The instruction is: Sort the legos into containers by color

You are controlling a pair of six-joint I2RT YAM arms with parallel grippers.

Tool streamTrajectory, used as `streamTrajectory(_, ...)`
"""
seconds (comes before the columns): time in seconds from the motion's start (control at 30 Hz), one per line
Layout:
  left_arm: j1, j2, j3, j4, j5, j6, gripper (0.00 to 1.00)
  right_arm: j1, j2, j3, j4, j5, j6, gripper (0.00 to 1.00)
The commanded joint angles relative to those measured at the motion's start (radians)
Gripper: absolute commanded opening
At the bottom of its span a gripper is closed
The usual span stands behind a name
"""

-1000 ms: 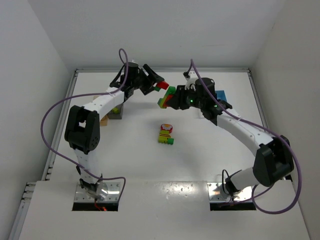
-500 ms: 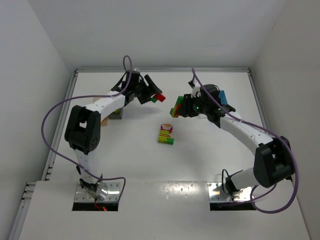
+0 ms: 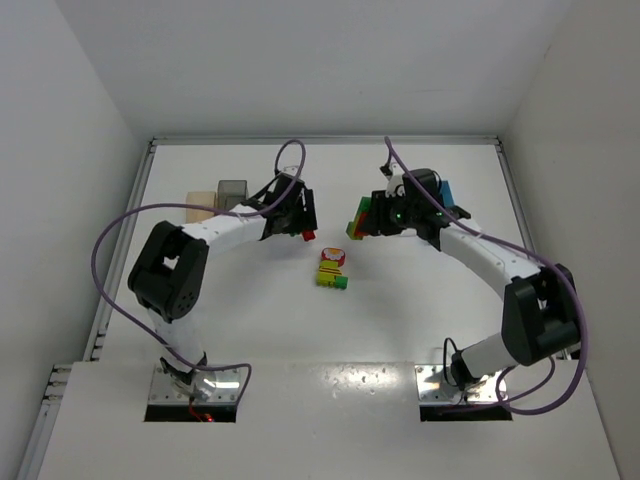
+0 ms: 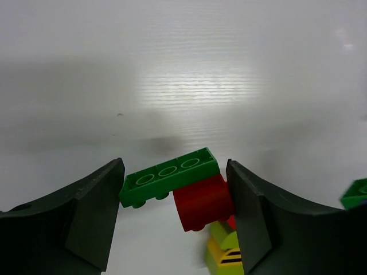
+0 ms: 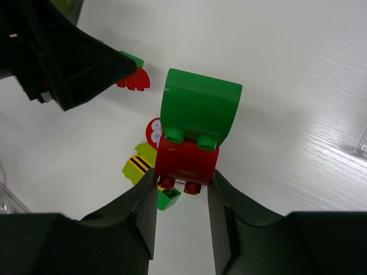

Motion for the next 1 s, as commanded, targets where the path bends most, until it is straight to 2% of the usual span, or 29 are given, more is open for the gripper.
streamTrajectory(0.0,0.009,0.001,-0.016,0.101,-0.085,0.068,0.26,0.000,-0.002,0.052,0.024,-0.030,-0.009,0.01)
streamTrajectory(0.07,0.009,0.021,-0.016,0.101,-0.071,0.084,0.38,-0.009,-0.002,0.052,0.024,-0.040,-0.018,0.01)
streamTrajectory(0.1,0.009,0.031,-0.004,0.101,-0.071,0.084,0.47,-0.009,-0.002,0.052,0.024,-0.041,-0.018,0.01)
streamTrajectory(0.13,0.009,0.031,0.005,0.090,-0.048,0.084,0.65,-0.009,-0.002,0.052,0.024,-0.056,-0.018,0.01)
streamTrajectory(0.23,0.018,0.042,0.016,0.090,0.062,0.127,0.82,-0.035,-0.012,0.033,0.052,-0.134,-0.027,0.01)
streamTrajectory(0.27,0.018,0.042,0.030,0.090,0.091,0.142,0.91,-0.052,-0.012,0.022,0.067,-0.195,-0.027,0.01)
streamTrajectory(0.33,0.046,0.042,0.039,0.090,0.179,0.164,0.98,-0.078,-0.012,0.013,0.076,-0.272,-0.038,0.01)
streamTrajectory(0.47,0.078,0.017,0.058,0.106,0.341,0.214,1.00,-0.124,-0.021,0.013,0.057,-0.392,-0.070,0.01)
streamTrajectory(0.53,0.121,-0.032,0.020,0.171,0.489,0.248,1.00,-0.144,-0.012,0.023,0.032,-0.473,-0.104,0.01)
streamTrajectory(0.57,0.141,-0.047,-0.005,0.226,0.695,0.248,1.00,-0.154,-0.012,0.023,0.021,-0.497,-0.118,0.01)
streamTrajectory(0.6,0.159,-0.057,-0.030,0.291,0.801,0.231,1.00,-0.170,-0.012,0.023,0.021,-0.530,-0.128,0.01)
streamTrajectory(0.63,0.175,-0.057,-0.048,0.422,0.905,0.170,1.00,-0.180,-0.002,0.023,0.021,-0.615,-0.139,0.01)
streamTrajectory(0.67,0.187,-0.029,-0.048,0.482,1.082,0.127,0.97,-0.195,-0.002,0.023,0.021,-0.663,-0.139,0.01)
streamTrajectory(0.7,0.187,-0.009,-0.048,0.591,1.148,0.077,0.97,-0.195,0.013,0.023,0.032,-0.745,-0.139,0.03)
streamTrajectory(0.73,0.196,0.006,-0.048,0.665,1.196,-0.036,0.96,-0.206,0.027,0.013,0.043,-0.780,-0.139,0.03)
streamTrajectory(0.83,0.178,0.032,-0.062,0.935,1.299,-0.202,0.96,-0.206,0.041,0.013,0.062,-0.864,-0.130,0.03)
streamTrajectory(0.97,0.152,0.075,0.008,0.945,1.397,-0.221,0.96,-0.206,0.062,0.003,0.104,-0.916,-0.092,0.03)
